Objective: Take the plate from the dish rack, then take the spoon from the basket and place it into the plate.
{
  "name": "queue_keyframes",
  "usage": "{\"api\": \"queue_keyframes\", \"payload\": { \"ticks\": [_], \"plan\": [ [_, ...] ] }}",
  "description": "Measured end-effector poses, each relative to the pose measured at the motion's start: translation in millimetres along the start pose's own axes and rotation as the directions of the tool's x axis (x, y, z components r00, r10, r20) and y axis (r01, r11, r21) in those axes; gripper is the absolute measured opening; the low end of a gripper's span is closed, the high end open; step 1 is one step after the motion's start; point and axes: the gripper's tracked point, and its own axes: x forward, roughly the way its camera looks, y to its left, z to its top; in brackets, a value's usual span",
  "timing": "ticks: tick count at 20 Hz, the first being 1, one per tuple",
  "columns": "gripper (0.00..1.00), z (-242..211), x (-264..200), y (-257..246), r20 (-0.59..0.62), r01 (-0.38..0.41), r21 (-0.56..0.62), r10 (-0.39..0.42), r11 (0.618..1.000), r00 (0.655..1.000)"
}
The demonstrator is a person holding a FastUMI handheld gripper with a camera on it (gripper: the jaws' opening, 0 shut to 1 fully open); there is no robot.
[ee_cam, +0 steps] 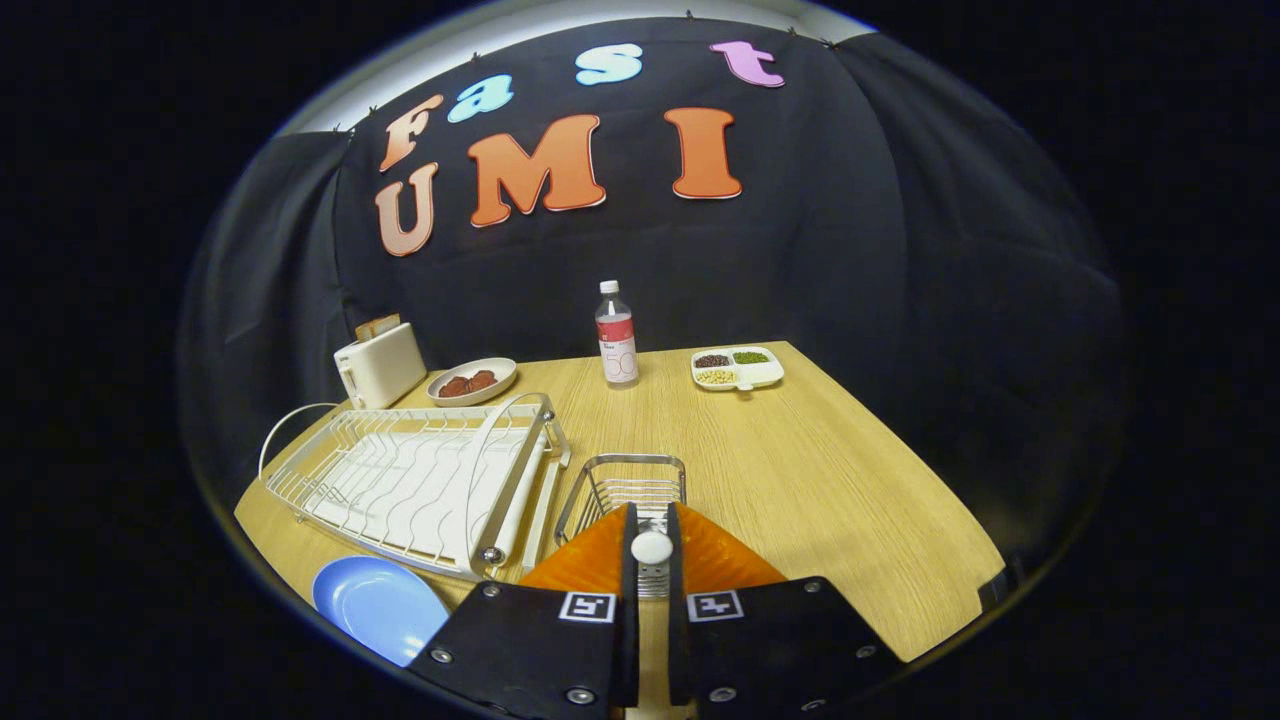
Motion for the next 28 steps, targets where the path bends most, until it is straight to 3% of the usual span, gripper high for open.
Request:
{"api": "queue_keyframes", "payload": {
  "ticks": [8,19,28],
  "plan": [
    [0.1,40,-27,11,0.003,-0.018,-0.023,0.018,1.0,1.0],
    [0.1,100,-88,30,0.112,-0.099,-0.048,0.104,0.994,0.988],
    [0.1,87,-110,86,0.069,-0.261,-0.065,0.266,0.963,0.962]
  ]
}}
